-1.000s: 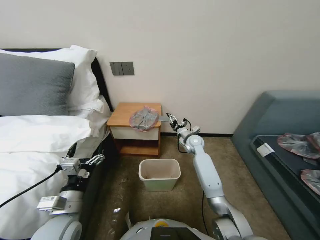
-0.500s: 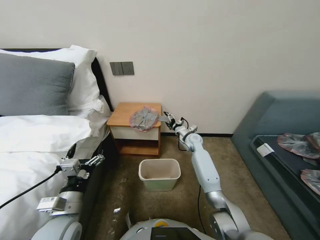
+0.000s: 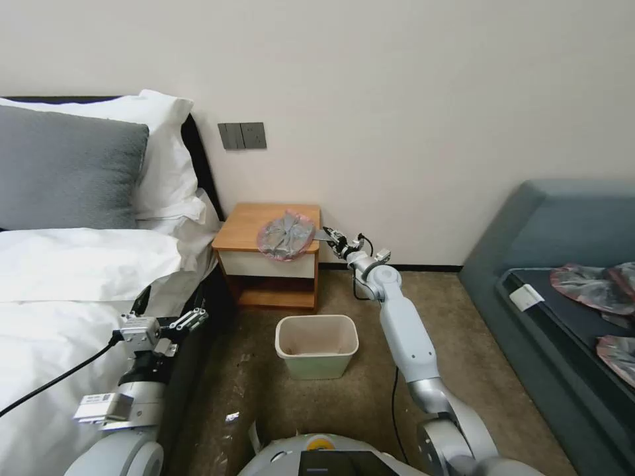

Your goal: Pick up the garbage bag from the table and place it over the trash can.

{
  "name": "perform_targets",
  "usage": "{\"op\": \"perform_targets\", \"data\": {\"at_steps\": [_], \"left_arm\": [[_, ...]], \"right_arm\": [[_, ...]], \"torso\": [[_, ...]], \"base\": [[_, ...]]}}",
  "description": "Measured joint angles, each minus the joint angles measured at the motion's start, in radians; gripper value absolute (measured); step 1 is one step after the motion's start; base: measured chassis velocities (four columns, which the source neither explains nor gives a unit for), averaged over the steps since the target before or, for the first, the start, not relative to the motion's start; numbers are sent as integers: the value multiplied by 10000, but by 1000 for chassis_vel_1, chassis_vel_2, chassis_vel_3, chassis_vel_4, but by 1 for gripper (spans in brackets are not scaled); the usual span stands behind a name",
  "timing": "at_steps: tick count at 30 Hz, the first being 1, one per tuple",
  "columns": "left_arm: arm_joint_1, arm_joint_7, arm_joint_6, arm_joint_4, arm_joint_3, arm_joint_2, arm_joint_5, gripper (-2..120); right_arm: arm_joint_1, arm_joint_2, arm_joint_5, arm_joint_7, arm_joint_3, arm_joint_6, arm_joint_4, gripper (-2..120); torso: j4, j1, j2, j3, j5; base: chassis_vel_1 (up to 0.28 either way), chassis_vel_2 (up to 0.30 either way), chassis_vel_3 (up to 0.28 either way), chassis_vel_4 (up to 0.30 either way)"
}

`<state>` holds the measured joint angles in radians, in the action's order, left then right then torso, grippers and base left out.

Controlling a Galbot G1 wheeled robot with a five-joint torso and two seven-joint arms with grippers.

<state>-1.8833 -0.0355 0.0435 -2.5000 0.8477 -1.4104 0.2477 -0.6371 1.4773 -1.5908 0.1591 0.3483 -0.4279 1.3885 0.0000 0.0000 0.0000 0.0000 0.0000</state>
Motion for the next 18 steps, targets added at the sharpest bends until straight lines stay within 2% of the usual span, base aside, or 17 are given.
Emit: {"op": "perform_targets", "data": {"at_steps": [4, 6, 8, 11, 18], "left_arm": [[-26, 23, 42, 0, 6, -24, -81, 100], [-27, 23, 45, 0, 9, -24, -86, 100], [-32, 24, 51, 0, 10, -24, -90, 100], [-35, 26, 56, 0, 8, -23, -99, 100], [-42, 26, 89, 0, -17, -10, -108, 100]], "right_arm": [[-6, 22, -8, 15, 39, 45, 105, 19], [-22, 16, -22, 26, 43, 51, 152, 17], [-100, -18, -41, 67, 26, 61, 285, 7], [-233, -44, -50, 151, 16, 91, 495, 0], [-963, -163, -119, 510, -73, 211, 1520, 0]], "torso": [[0, 0, 0, 0, 0], [0, 0, 0, 0, -1], [0, 0, 0, 0, 0], [-1, 0, 0, 0, 0], [0, 0, 0, 0, 0]], "base": [[0, 0, 0, 0], [0, 0, 0, 0], [0, 0, 0, 0], [0, 0, 0, 0], [0, 0, 0, 0]]}}
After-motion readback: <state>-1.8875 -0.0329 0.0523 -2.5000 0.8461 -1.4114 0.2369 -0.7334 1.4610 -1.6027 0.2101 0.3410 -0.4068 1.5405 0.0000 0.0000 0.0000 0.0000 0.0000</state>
